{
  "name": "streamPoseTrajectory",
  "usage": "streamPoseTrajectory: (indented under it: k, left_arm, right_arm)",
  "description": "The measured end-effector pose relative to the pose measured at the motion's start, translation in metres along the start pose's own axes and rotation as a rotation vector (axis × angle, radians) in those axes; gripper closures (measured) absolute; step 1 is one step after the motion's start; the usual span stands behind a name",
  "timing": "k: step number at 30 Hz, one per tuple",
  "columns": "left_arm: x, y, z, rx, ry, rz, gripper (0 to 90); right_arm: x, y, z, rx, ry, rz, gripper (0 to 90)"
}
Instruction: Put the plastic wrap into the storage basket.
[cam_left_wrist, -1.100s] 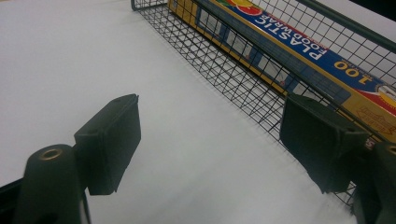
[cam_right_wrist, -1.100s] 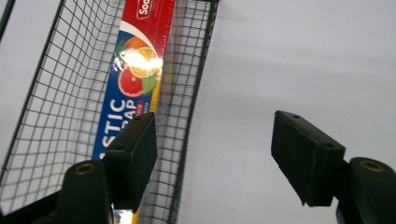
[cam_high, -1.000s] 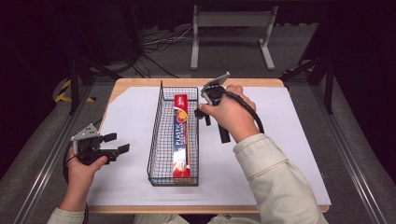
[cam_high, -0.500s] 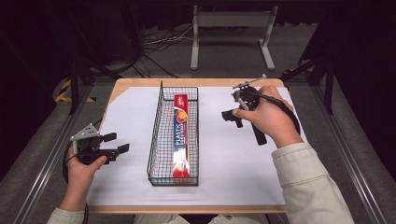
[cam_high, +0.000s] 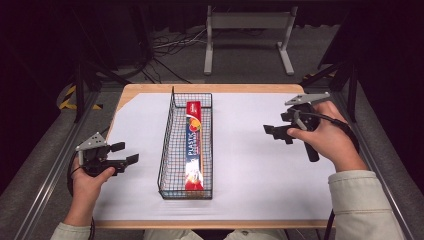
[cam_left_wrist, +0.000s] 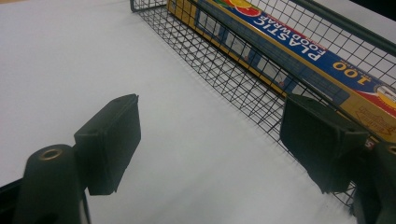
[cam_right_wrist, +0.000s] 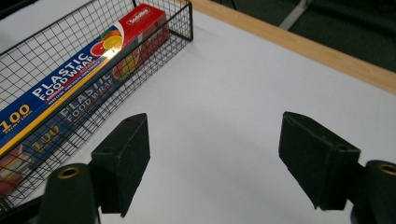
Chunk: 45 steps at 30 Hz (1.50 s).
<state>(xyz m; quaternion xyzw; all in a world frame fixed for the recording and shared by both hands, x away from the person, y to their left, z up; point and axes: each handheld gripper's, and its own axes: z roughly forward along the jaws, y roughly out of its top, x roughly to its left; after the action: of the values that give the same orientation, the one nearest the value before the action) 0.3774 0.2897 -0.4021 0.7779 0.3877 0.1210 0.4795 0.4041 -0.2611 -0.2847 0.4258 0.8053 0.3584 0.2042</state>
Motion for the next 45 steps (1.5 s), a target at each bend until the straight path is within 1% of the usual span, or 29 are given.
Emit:
streamPoseTrajectory:
  k: [1,3,5,6,7,9,11,12,14,16,19,20,21,22,23,25,26,28,29,31,33,34,35,37,38,41,42,43,45]
  left_arm:
    - [0.0,0.0,0.0,0.0,0.0,0.0,21.2]
    - [0.0,0.0,0.0,-0.006,-0.002,0.01,21.2]
    - [0.0,0.0,0.0,-0.007,-0.007,0.012,21.1]
    - [0.0,0.0,0.0,-0.007,-0.007,0.012,21.0]
    - [-0.001,0.0,0.0,-0.009,-0.008,0.019,21.0]
    - [-0.001,0.0,-0.001,-0.013,-0.013,0.028,20.9]
    - [-0.001,0.001,-0.001,-0.018,-0.012,0.042,20.8]
    - [-0.001,0.001,-0.001,-0.017,-0.01,0.038,20.8]
    - [-0.001,0.0,-0.001,-0.022,-0.012,0.036,20.8]
    - [-0.001,0.0,-0.001,-0.031,-0.018,0.045,20.6]
    - [-0.002,0.001,0.0,-0.035,-0.025,0.056,20.2]
    - [-0.003,0.001,0.0,-0.036,-0.032,0.062,20.2]
    - [-0.004,0.001,0.001,-0.04,-0.043,0.065,20.0]
    - [-0.004,0.002,0.001,-0.043,-0.046,0.074,19.8]
    - [-0.004,0.002,0.001,-0.045,-0.049,0.078,19.7]
    - [-0.005,0.002,0.001,-0.045,-0.056,0.078,19.6]
    - [-0.005,0.002,0.001,-0.046,-0.056,0.088,19.6]
    - [-0.005,0.002,0.001,-0.054,-0.064,0.086,19.4]
    - [-0.005,0.002,0.001,-0.054,-0.064,0.086,19.4]
    - [-0.006,0.002,0.001,-0.058,-0.067,0.084,19.3]
    - [-0.006,0.002,0.001,-0.056,-0.058,0.083,19.4]
    - [-0.006,0.001,0.001,-0.057,-0.064,0.077,19.3]
    - [-0.005,0.001,0.001,-0.06,-0.065,0.08,19.3]
    - [-0.005,0.001,0.001,-0.062,-0.066,0.079,19.4]
    - [-0.005,0.001,0.001,-0.063,-0.07,0.08,19.3]
    - [-0.005,0.0,0.001,-0.067,-0.074,0.086,19.2]
    - [-0.004,0.0,0.001,-0.069,-0.072,0.086,19.2]
    - [-0.004,0.0,0.001,-0.067,-0.072,0.078,19.2]
    - [-0.004,-0.001,0.003,-0.065,-0.076,0.074,19.2]
  right_arm:
    - [-0.005,-0.005,-0.002,-0.031,0.008,-0.01,25.4]
    - [-0.011,-0.012,-0.004,-0.07,0.022,-0.038,25.4]
    - [-0.015,-0.019,-0.005,-0.092,0.038,-0.067,24.3]
    - [-0.015,-0.019,-0.005,-0.092,0.038,-0.067,24.3]
    - [-0.017,-0.022,-0.005,-0.1,0.042,-0.079,23.5]
    - [-0.023,-0.029,-0.006,-0.117,0.042,-0.115,23.0]
    - [-0.029,-0.037,-0.008,-0.147,0.041,-0.134,22.3]
    - [-0.032,-0.042,-0.01,-0.173,0.04,-0.146,22.1]
    - [-0.036,-0.054,-0.01,-0.204,0.037,-0.159,20.9]
    - [-0.039,-0.064,-0.009,-0.212,0.043,-0.173,21.0]
    - [-0.045,-0.08,-0.008,-0.242,0.068,-0.181,22.3]
    - [-0.045,-0.08,-0.008,-0.242,0.068,-0.181,22.3]
    - [-0.048,-0.087,-0.006,-0.261,0.074,-0.184,22.3]
    - [-0.051,-0.094,-0.004,-0.27,0.073,-0.205,22.2]
    - [-0.052,-0.099,-0.003,-0.268,0.073,-0.211,22.3]
    - [-0.055,-0.105,0.0,-0.269,0.079,-0.213,22.1]
    - [-0.057,-0.109,0.002,-0.28,0.085,-0.213,21.3]
    - [-0.059,-0.116,0.006,-0.308,0.1,-0.192,22.0]
    - [-0.059,-0.116,0.006,-0.308,0.1,-0.192,22.0]
    - [-0.061,-0.123,0.011,-0.311,0.081,-0.193,22.4]
    - [-0.061,-0.127,0.016,-0.312,0.091,-0.188,22.2]
    - [-0.06,-0.128,0.021,-0.297,0.096,-0.196,21.4]
    - [-0.06,-0.129,0.024,-0.279,0.1,-0.206,21.0]
    - [-0.058,-0.132,0.031,-0.288,0.118,-0.208,18.5]
    - [-0.057,-0.133,0.034,-0.281,0.125,-0.211,18.2]
    - [-0.055,-0.137,0.038,-0.262,0.121,-0.221,17.3]
    - [-0.054,-0.141,0.042,-0.257,0.11,-0.211,17.5]
    - [-0.054,-0.141,0.042,-0.257,0.11,-0.211,17.5]
    - [-0.052,-0.147,0.047,-0.273,0.132,-0.185,17.8]
